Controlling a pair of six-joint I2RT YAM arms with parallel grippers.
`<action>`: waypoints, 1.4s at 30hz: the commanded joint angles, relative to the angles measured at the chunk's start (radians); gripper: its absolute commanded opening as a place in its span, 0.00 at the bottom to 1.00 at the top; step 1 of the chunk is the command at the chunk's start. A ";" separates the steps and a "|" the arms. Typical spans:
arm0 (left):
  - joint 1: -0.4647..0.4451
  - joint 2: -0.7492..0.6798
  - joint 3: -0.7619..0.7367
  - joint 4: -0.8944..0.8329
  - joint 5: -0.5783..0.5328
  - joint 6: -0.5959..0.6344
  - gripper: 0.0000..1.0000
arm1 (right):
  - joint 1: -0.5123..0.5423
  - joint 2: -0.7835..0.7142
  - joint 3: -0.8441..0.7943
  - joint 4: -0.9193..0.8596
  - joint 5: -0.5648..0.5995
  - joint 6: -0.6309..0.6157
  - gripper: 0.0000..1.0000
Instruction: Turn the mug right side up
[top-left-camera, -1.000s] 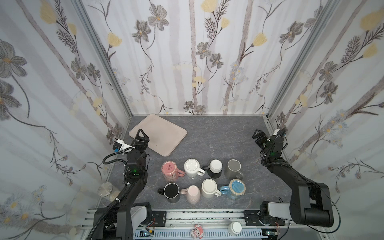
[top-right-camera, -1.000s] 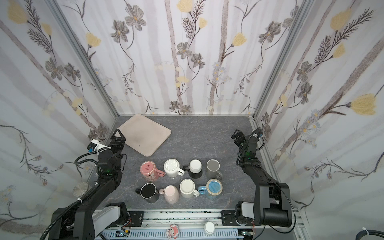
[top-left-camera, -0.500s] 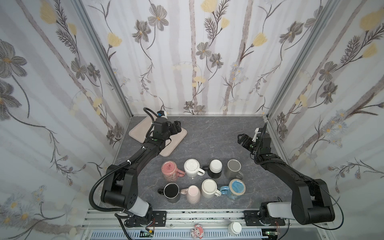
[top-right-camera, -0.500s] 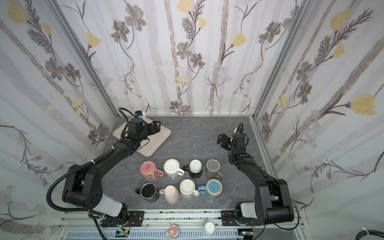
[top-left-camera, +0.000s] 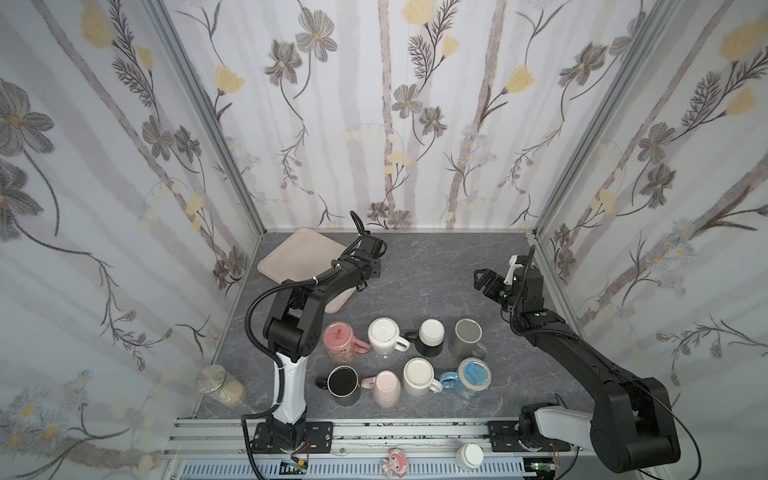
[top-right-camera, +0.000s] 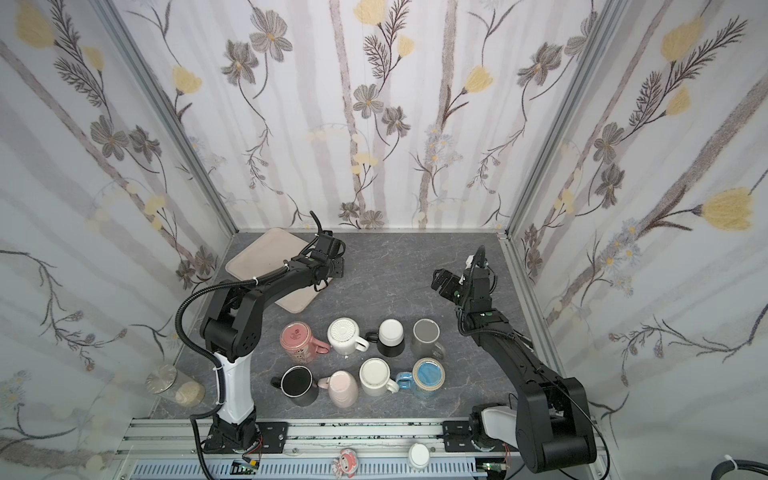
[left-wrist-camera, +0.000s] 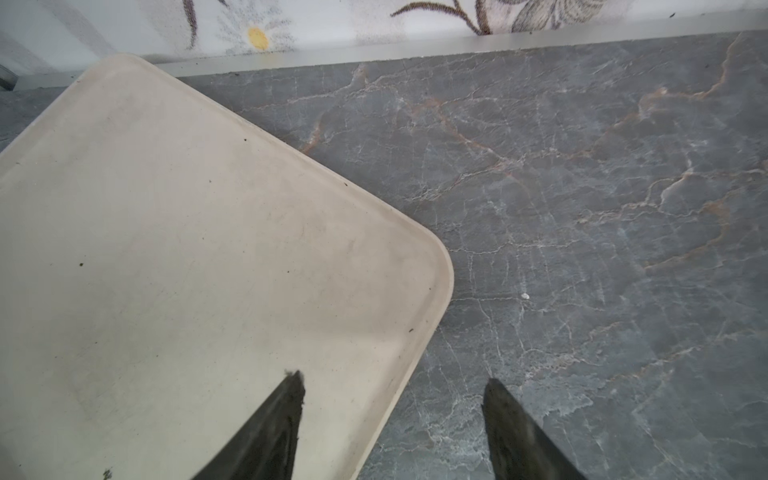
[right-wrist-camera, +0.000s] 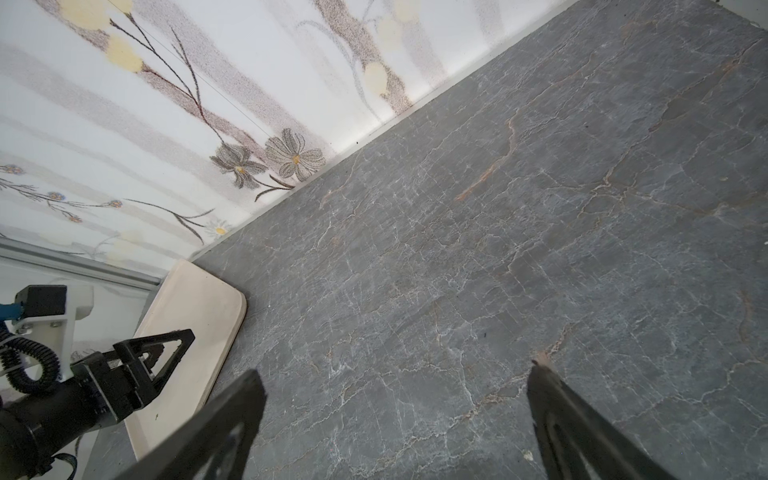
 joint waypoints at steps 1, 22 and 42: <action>-0.006 0.026 0.014 -0.026 -0.037 -0.013 0.66 | 0.001 -0.001 -0.001 0.013 0.012 -0.001 0.98; -0.009 0.194 0.123 -0.087 -0.072 -0.038 0.47 | 0.001 -0.009 -0.004 0.018 0.012 0.004 0.98; -0.073 0.228 0.200 -0.099 0.053 -0.107 0.03 | 0.001 -0.001 -0.010 0.025 0.028 0.003 0.99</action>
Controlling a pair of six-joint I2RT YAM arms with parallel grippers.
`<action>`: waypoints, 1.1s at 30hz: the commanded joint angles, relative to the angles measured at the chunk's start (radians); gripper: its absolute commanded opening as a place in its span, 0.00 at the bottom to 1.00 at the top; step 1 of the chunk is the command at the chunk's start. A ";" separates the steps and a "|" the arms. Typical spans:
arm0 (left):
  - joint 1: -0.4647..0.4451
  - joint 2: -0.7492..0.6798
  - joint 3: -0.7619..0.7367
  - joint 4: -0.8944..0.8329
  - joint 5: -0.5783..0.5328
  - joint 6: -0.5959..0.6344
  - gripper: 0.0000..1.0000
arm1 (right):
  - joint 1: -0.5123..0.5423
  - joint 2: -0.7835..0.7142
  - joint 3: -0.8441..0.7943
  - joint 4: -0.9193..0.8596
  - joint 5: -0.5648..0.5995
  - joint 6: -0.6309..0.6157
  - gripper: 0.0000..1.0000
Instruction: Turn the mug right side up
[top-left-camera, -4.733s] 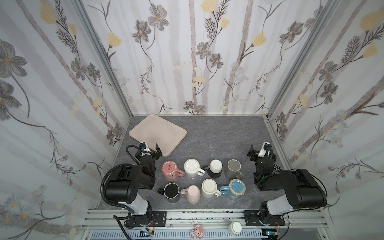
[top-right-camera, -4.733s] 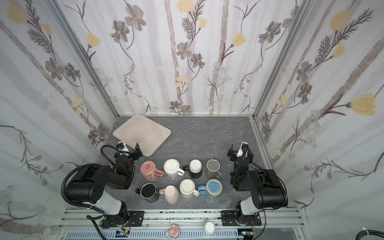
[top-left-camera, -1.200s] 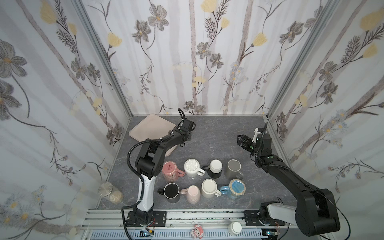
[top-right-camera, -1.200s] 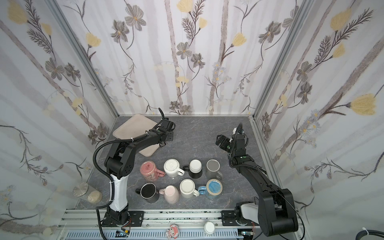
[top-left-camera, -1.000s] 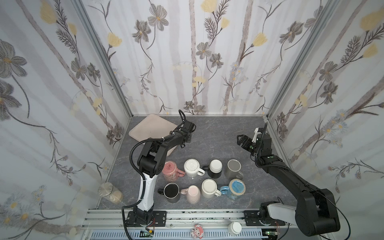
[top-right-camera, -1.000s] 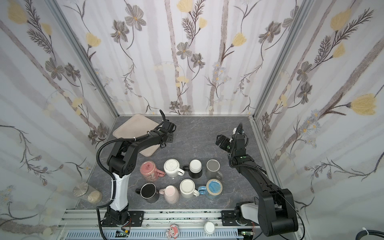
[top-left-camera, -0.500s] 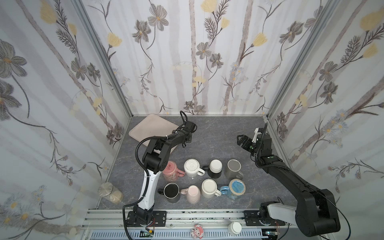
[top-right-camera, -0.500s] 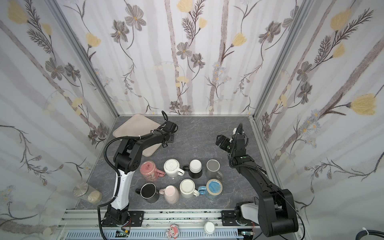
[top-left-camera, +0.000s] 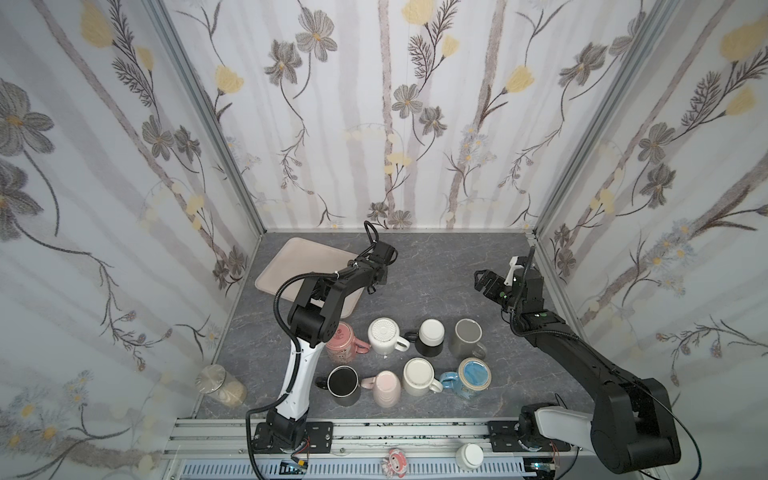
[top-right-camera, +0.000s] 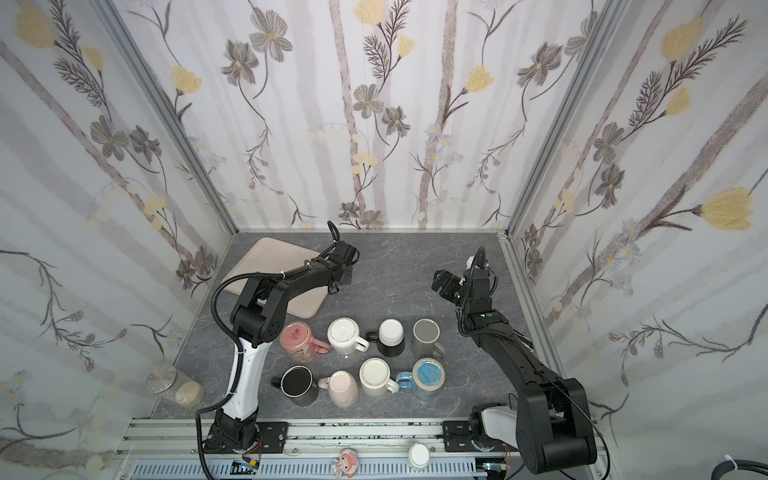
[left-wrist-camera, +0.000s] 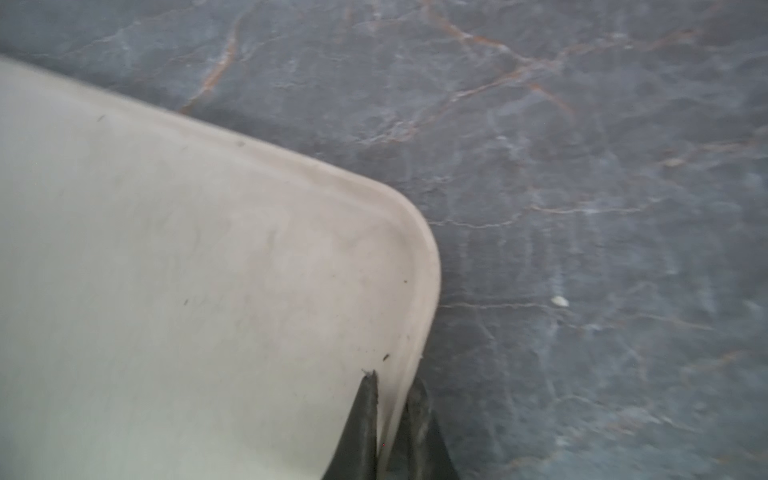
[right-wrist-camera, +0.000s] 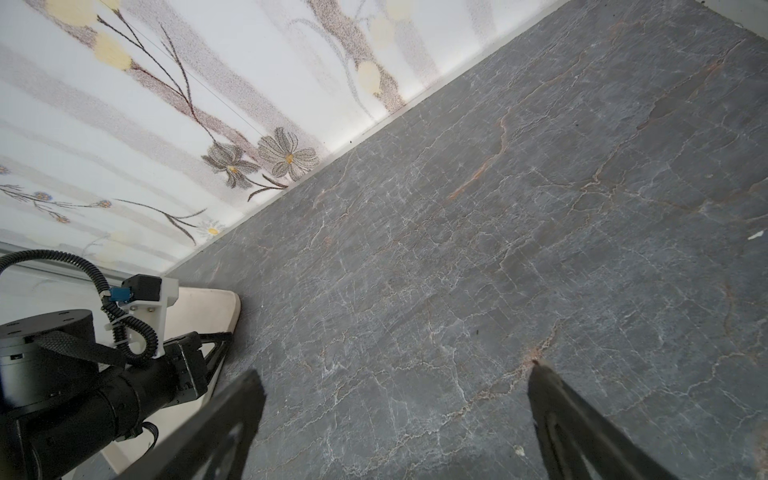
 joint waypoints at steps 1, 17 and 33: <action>-0.029 0.010 0.045 -0.018 0.057 -0.086 0.00 | 0.001 0.006 -0.003 0.024 0.012 0.004 0.98; -0.148 0.133 0.341 0.039 0.257 -0.380 0.00 | 0.002 0.038 -0.006 0.040 -0.013 0.011 0.95; -0.179 0.090 0.346 0.210 0.321 -0.462 0.55 | 0.037 0.077 0.015 0.034 -0.062 -0.004 0.89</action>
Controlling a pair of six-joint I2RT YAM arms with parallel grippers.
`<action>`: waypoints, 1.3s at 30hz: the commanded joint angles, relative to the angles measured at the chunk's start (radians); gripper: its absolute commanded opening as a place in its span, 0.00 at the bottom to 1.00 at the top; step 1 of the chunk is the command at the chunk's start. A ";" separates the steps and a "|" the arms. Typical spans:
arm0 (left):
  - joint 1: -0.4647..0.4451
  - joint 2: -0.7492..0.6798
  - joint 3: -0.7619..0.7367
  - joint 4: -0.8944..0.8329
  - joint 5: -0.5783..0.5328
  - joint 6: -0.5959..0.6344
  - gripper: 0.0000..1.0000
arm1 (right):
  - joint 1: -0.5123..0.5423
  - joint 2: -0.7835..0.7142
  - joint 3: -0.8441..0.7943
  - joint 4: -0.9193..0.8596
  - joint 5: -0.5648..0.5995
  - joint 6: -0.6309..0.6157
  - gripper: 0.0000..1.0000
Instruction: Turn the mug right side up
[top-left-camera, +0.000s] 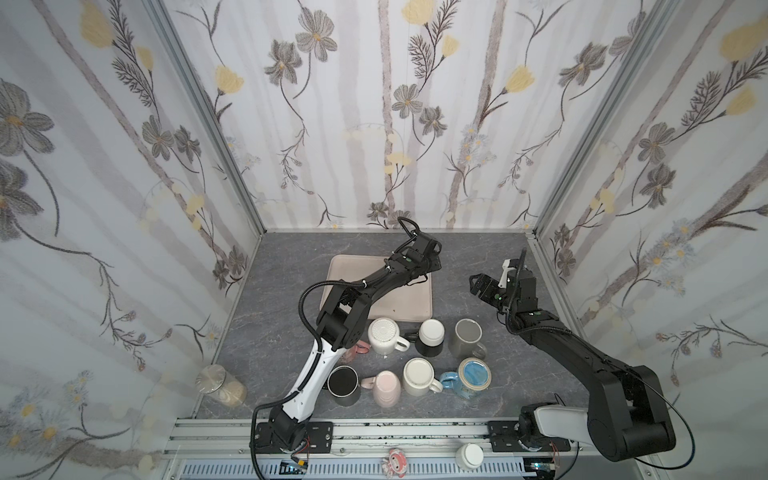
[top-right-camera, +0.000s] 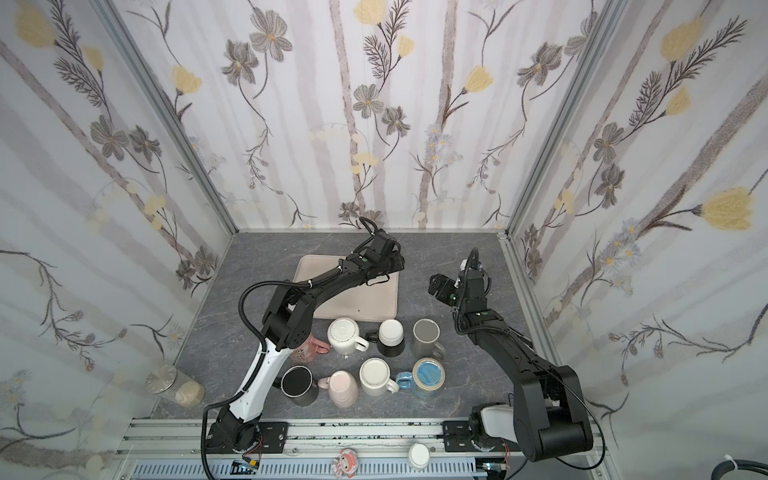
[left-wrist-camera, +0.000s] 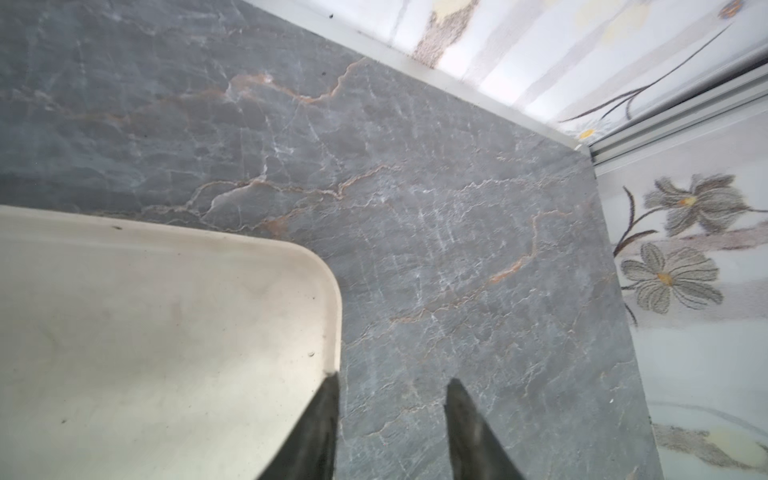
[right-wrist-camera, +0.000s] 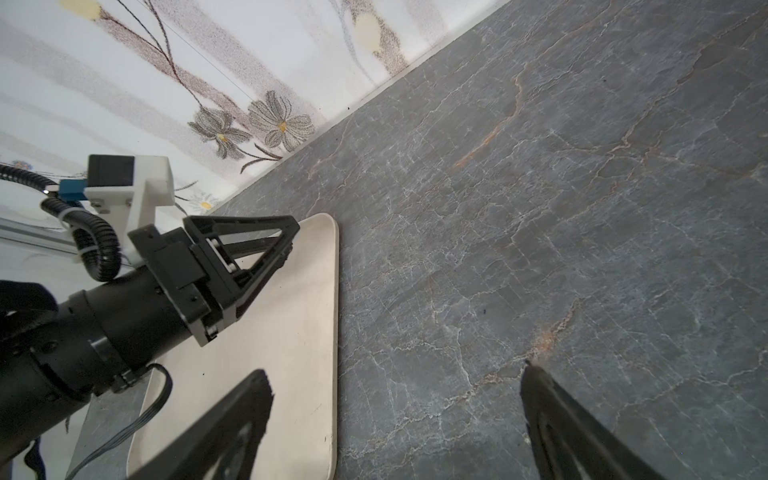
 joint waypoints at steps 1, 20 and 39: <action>0.008 -0.086 -0.057 0.093 0.009 0.019 0.60 | 0.027 0.023 0.032 0.019 -0.033 -0.017 0.88; 0.014 -1.118 -1.242 0.655 -0.261 0.313 1.00 | 0.254 0.627 0.530 -0.210 0.062 -0.095 0.59; 0.014 -1.379 -1.651 0.921 -0.432 0.363 1.00 | 0.272 0.829 0.705 -0.338 0.154 -0.121 0.21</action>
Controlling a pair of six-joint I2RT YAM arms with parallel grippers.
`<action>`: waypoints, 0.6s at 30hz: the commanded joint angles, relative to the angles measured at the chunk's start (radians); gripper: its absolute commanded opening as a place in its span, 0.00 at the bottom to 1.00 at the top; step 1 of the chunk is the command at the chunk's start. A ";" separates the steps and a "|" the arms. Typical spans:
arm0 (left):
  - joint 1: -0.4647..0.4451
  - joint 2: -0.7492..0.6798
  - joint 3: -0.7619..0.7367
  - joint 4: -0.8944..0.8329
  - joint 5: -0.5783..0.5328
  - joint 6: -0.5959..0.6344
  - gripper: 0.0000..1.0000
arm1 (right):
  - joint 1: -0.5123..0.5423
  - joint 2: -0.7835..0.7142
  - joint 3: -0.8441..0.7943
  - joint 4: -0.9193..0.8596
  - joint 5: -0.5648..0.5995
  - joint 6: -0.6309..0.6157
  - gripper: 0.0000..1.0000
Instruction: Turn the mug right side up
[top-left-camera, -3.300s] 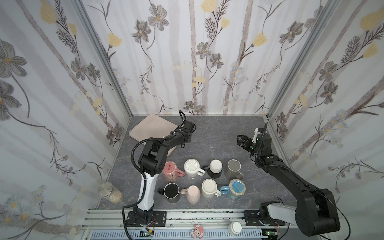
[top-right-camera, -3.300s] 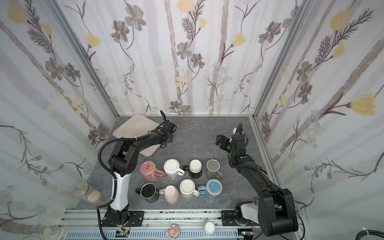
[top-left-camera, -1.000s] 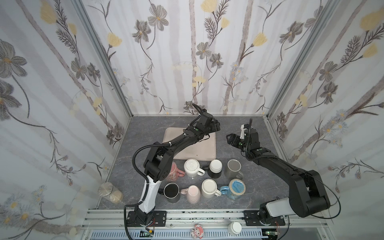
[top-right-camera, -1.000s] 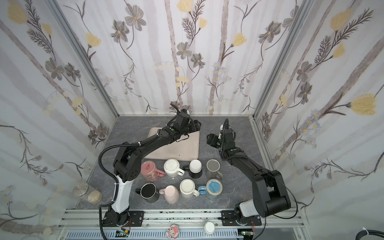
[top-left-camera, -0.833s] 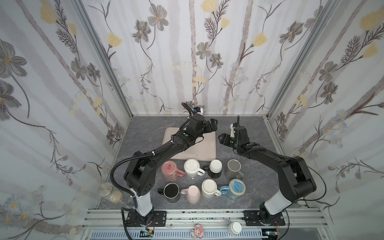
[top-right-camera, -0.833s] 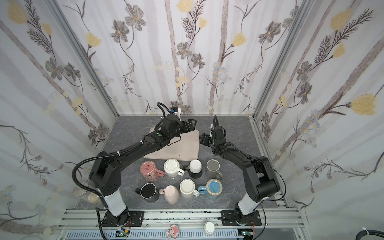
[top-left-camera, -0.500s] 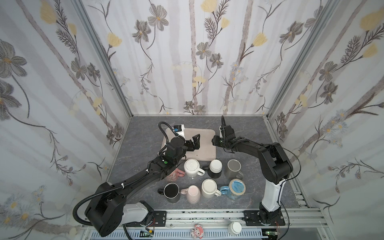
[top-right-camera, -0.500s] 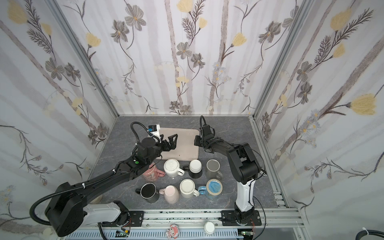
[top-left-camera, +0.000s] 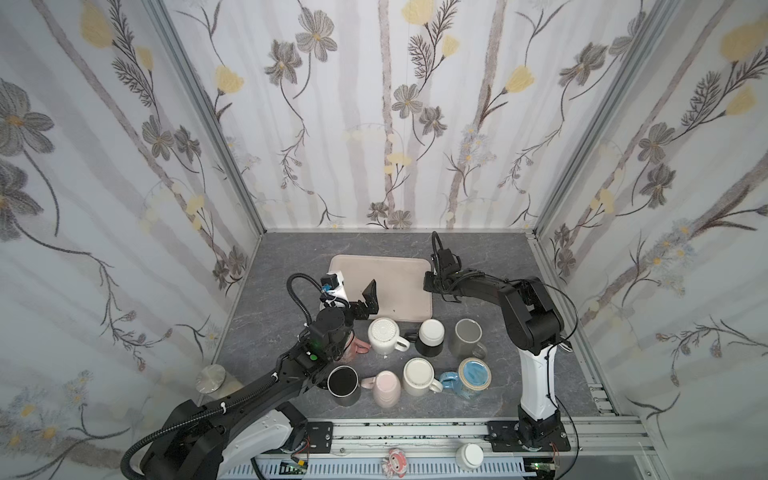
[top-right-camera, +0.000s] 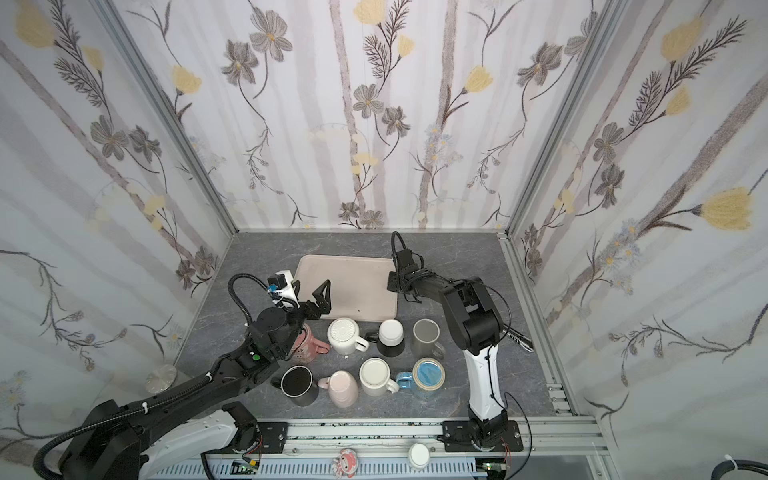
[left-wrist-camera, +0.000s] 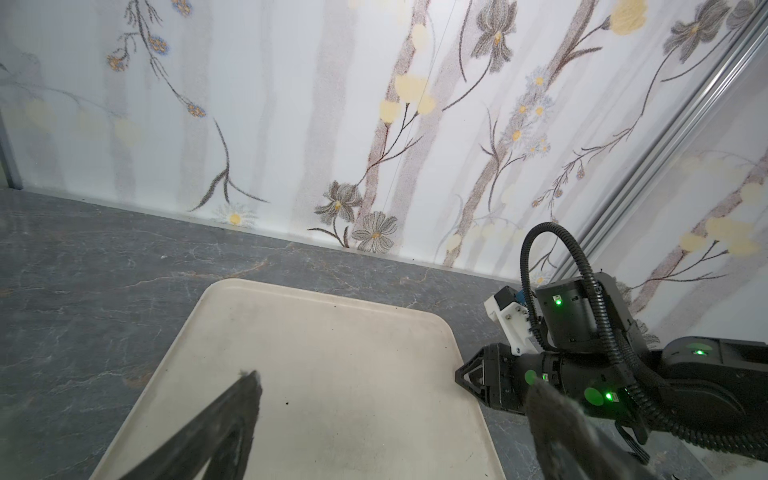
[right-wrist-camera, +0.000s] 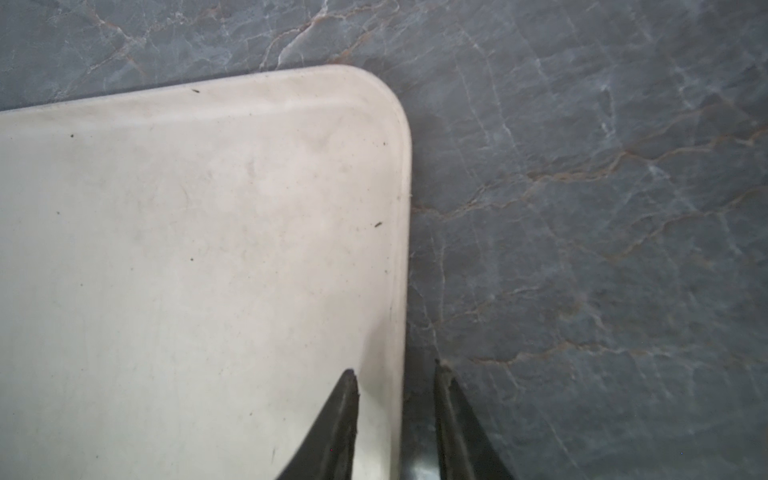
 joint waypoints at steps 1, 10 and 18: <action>0.002 0.005 -0.032 0.090 -0.029 -0.031 1.00 | 0.000 0.012 0.003 -0.062 0.033 -0.017 0.16; 0.002 -0.030 -0.077 0.116 -0.016 -0.021 1.00 | -0.070 -0.036 0.032 -0.091 0.028 -0.125 0.00; 0.002 -0.021 -0.089 0.138 0.006 -0.019 1.00 | -0.138 -0.064 0.039 -0.167 0.007 -0.220 0.00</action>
